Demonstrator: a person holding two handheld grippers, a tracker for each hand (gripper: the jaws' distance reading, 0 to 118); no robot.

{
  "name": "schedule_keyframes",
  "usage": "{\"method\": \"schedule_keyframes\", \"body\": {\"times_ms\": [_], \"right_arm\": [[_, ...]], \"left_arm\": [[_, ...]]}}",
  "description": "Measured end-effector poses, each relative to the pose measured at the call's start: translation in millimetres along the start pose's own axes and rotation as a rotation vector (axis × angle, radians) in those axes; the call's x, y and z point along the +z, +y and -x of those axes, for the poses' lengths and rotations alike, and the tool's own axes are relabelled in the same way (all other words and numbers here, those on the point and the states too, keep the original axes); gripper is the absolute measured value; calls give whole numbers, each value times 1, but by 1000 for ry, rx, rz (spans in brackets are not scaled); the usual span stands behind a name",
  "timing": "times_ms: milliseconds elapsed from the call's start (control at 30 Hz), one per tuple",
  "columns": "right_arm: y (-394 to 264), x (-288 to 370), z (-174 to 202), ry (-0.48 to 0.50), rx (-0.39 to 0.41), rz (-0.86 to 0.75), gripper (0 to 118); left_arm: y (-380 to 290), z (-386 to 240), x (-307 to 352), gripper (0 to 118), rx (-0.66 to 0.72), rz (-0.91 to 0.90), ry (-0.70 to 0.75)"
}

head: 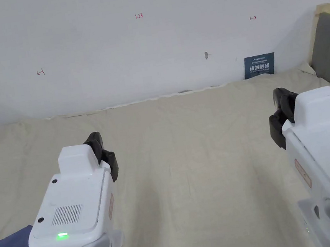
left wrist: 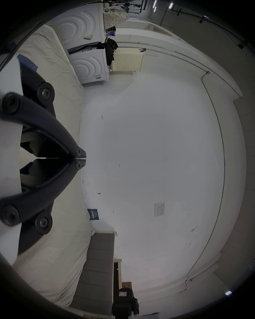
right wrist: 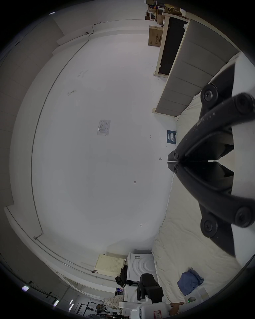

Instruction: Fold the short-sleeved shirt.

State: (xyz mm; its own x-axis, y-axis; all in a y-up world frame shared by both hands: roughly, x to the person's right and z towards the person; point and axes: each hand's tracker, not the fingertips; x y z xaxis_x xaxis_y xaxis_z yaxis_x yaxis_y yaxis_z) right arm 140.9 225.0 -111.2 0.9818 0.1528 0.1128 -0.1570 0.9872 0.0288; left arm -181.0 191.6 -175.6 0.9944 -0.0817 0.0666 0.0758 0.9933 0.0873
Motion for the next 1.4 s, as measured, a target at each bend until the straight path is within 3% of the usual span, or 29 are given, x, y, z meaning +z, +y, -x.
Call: {"method": "schedule_keyframes", "body": {"times_ms": [133, 200, 233, 267, 333, 367, 433, 467, 1400], "right_arm": [[0, 0, 0, -5, -3, 2, 2], [0, 0, -1, -2, -4, 8, 24], [0, 0, -2, 11, -11, 15, 34], [0, 0, -2, 10, -14, 12, 44], [-1, 0, -1, 4, -15, 11, 68], [-1, 0, -1, 4, -17, 13, 85], [0, 0, -2, 5, -30, 14, 113], [-1, 1, -2, 2, -34, 9, 118], [1, 3, -2, -14, -48, -2, 118]], "left_arm": [[0, -1, 1, 0, 2, -5, 17], [0, -2, 1, 11, 2, 2, 18], [-1, -2, 0, 28, 6, 6, 19], [-1, -1, 0, 63, 14, 9, 16], [-3, 0, -4, 114, 26, 26, 12], [-4, 0, -5, 118, 32, 36, 15], [-4, -1, -1, 118, 35, 23, 17], [-4, 0, -1, 118, 34, 26, 16], [1, 3, 6, 118, 8, -23, 48]]}}
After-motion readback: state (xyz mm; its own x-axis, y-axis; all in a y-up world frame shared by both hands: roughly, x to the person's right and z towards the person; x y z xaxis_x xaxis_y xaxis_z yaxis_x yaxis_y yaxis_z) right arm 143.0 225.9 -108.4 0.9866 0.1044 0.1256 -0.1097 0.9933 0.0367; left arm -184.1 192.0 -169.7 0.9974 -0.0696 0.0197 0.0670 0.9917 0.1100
